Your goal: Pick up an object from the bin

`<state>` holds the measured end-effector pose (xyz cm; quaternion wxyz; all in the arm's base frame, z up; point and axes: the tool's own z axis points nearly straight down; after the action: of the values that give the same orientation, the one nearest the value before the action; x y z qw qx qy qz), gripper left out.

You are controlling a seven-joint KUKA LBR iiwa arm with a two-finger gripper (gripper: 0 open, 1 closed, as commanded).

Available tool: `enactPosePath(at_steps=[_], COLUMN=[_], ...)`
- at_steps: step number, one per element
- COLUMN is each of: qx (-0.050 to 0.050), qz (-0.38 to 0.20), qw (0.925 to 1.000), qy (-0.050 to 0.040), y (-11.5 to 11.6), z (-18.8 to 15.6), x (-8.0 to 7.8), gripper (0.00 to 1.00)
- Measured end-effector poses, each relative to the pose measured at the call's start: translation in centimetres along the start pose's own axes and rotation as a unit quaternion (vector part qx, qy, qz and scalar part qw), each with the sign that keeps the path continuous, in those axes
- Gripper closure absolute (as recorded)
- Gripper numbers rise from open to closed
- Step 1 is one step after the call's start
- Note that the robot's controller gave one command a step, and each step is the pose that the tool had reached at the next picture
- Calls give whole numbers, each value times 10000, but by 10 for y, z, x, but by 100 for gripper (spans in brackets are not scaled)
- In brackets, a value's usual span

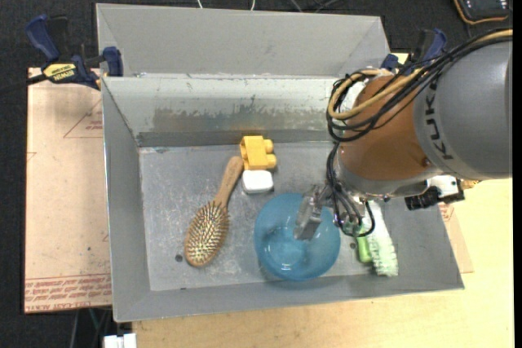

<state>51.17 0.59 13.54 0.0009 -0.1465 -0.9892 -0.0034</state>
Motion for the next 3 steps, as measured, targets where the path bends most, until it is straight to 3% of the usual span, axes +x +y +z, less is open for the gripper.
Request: enactPosePath(at_steps=[1, 2, 3], qx=[29, -2, 15], qz=[472, 48, -492], qw=[9989, 10000, 9988], qy=[-7, 43, -55], y=[-45, 40, 65], z=[-32, 51, 19], x=[8, 6, 44], gripper=[100, 100, 100])
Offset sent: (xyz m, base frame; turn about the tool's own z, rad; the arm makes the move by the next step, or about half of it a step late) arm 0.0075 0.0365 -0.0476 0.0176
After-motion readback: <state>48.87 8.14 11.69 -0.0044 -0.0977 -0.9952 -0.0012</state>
